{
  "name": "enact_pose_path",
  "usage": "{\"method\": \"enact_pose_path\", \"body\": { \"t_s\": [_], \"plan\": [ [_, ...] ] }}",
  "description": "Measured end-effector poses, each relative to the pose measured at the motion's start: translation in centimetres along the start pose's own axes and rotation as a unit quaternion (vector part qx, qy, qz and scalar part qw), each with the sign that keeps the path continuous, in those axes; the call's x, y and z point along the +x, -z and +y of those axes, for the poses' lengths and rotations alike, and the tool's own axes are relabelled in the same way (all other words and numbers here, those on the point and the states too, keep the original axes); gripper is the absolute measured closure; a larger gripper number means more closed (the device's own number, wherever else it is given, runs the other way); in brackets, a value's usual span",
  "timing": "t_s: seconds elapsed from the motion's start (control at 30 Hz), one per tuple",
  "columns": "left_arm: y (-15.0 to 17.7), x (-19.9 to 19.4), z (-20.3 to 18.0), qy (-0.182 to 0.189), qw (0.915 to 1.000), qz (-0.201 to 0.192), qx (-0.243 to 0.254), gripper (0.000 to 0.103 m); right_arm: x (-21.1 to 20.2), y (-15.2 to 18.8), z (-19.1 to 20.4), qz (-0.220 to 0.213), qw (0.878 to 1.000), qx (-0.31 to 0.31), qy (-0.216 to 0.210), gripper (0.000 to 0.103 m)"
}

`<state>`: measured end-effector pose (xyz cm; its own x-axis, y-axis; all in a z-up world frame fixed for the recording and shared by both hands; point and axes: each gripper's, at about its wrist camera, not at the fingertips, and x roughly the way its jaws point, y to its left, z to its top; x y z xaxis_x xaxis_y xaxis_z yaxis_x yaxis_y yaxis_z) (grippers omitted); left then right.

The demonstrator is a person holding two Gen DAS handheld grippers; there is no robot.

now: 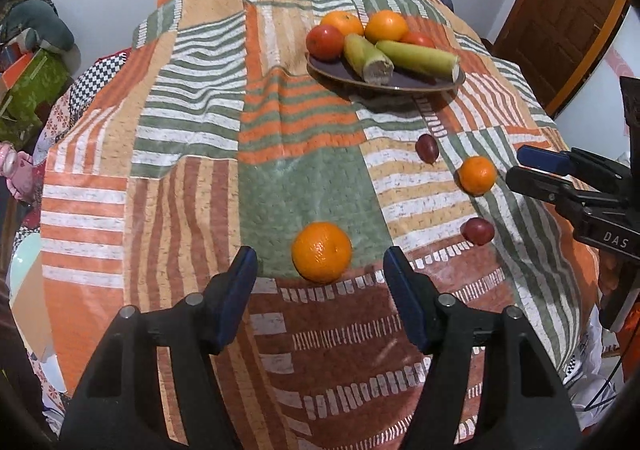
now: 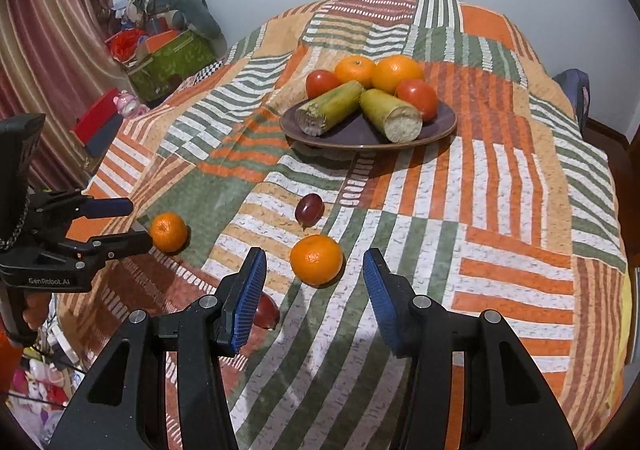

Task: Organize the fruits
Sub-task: 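Withdraw both tools from the plate toward the small mandarins on the cover, then grasp a small mandarin with the right tool while the left tool grasps another mandarin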

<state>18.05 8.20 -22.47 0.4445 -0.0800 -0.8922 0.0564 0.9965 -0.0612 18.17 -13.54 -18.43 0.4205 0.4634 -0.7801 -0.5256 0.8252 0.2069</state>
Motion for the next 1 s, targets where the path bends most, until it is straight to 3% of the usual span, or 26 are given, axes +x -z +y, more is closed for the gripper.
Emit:
{"method": "enact_pose_path", "body": {
  "t_s": [0.3, 0.43, 0.63, 1.0],
  "plan": [
    [0.2, 2.1, -0.2, 0.004, 0.9997, 0.024, 0.005, 0.044, 1.9, 0.3, -0.1, 0.022, 1.0, 0.0, -0.014, 0.056],
    [0.2, 3.0, -0.3, 0.005, 0.9994, 0.035, 0.006, 0.054, 3.0, 0.3, 0.0, 0.031, 0.999, -0.009, -0.01, 0.056],
    [0.3, 3.3, -0.2, 0.002, 0.9994, 0.033, 0.007, 0.065, 3.8, 0.2, 0.0, 0.034, 0.999, -0.016, -0.009, 0.07],
    [0.1, 2.6, -0.1, 0.003, 0.9996, 0.027, -0.002, 0.066, 2.9, 0.1, -0.4, 0.025, 1.0, -0.013, -0.014, 0.07]
  ]
}}
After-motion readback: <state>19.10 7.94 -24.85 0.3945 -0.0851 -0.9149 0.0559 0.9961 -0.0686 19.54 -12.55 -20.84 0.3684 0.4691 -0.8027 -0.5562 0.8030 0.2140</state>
